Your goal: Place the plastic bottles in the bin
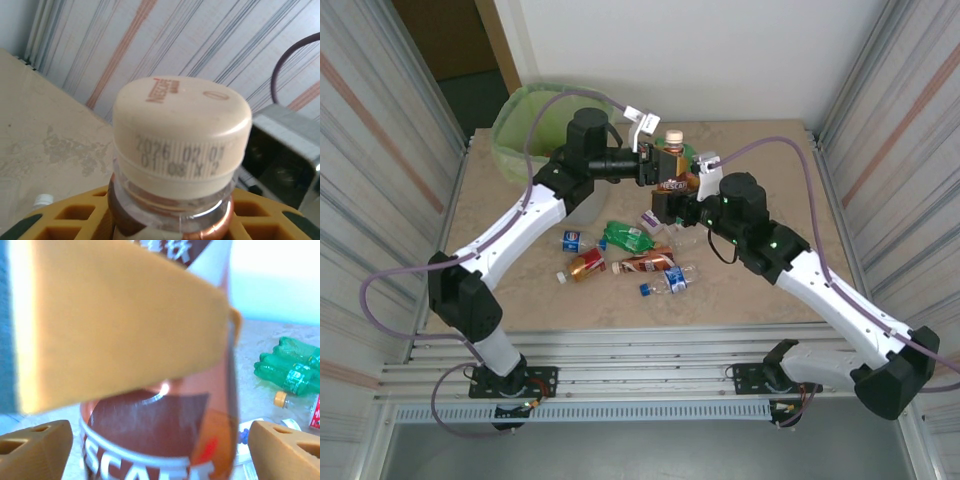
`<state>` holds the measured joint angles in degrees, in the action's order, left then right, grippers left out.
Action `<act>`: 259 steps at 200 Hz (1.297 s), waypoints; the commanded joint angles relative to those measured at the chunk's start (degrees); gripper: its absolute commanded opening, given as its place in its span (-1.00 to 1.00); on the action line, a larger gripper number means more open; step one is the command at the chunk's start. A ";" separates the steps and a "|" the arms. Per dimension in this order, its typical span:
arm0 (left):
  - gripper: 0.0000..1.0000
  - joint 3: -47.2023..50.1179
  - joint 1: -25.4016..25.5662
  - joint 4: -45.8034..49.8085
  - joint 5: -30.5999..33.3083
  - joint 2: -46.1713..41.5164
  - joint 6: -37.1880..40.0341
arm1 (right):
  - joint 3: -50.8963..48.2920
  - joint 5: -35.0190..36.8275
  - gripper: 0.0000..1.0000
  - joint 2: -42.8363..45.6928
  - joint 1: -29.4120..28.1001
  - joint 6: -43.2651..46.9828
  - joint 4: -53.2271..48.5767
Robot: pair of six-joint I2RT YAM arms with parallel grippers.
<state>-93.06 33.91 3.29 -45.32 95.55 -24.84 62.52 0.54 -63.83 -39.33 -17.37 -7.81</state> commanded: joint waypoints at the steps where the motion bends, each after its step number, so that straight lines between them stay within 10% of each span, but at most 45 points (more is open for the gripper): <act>1: -0.80 -3.32 -1.79 3.83 2.41 -3.45 5.14 | -1.32 3.12 0.94 3.66 -0.30 1.41 -0.51; 127: -0.80 -11.38 -15.11 10.60 14.29 -8.56 15.33 | -5.15 11.42 0.95 13.10 0.00 0.32 -7.72; 259: -0.80 -33.64 -22.85 29.55 28.35 9.69 28.73 | -6.75 16.22 0.95 13.74 0.42 -3.33 -10.15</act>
<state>-122.80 11.81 27.11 -19.73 102.63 0.23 56.10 15.05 -51.05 -39.24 -19.07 -16.97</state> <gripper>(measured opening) 0.386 0.976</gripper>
